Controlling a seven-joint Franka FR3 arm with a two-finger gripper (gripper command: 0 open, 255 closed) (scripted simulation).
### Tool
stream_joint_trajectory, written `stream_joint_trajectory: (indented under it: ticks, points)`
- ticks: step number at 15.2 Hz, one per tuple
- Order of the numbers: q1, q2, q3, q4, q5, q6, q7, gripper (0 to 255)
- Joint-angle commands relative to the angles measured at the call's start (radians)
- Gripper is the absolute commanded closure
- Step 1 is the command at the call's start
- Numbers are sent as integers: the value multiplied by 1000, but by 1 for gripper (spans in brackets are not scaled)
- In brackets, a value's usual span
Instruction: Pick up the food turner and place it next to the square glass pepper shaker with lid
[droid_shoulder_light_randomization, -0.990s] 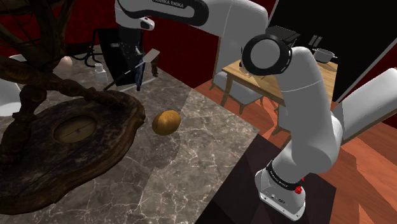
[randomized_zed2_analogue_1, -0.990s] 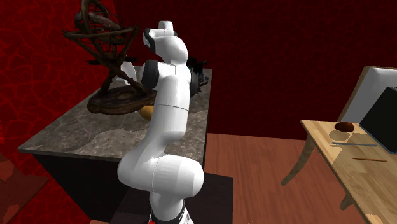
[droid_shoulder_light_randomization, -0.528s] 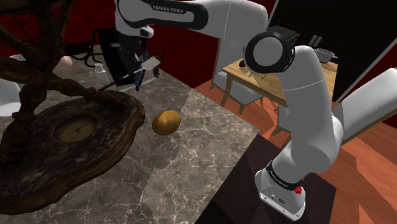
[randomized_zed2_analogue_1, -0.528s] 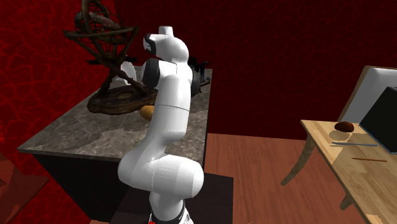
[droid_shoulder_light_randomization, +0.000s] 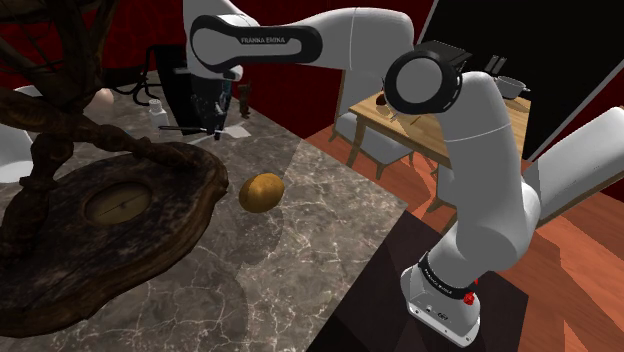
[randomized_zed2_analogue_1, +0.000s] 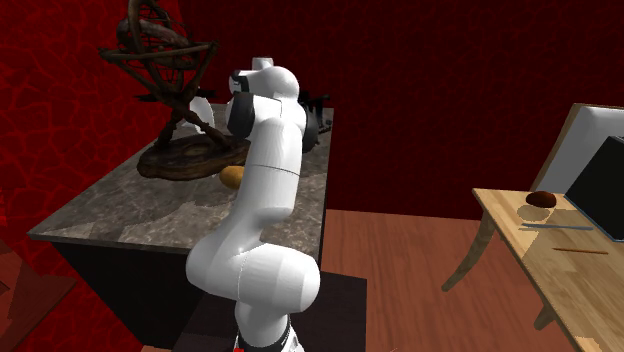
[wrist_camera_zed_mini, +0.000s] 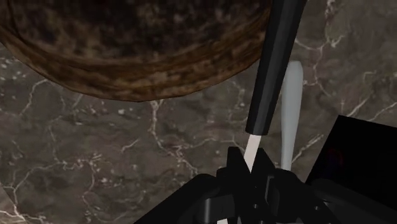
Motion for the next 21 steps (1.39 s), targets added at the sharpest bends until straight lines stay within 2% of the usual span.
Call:
stream_joint_trajectory:
  ticks: [1,6,13,14,15,17,19,21]
  points:
    - [-10,12,-9,-27,-4,19,2,255]
    - [-16,29,-14,-70,-13,75,8,255]
    - [-15,28,-16,-70,-12,75,7,255]
    - [-9,47,-20,-36,-15,61,-2,0]
    - [-19,31,-16,-50,-10,59,-5,0]
    - [-4,55,-22,-7,-15,41,-8,0]
    - [-15,29,-15,-70,-12,75,7,0]
    - [-13,11,-8,-30,-4,20,0,0]
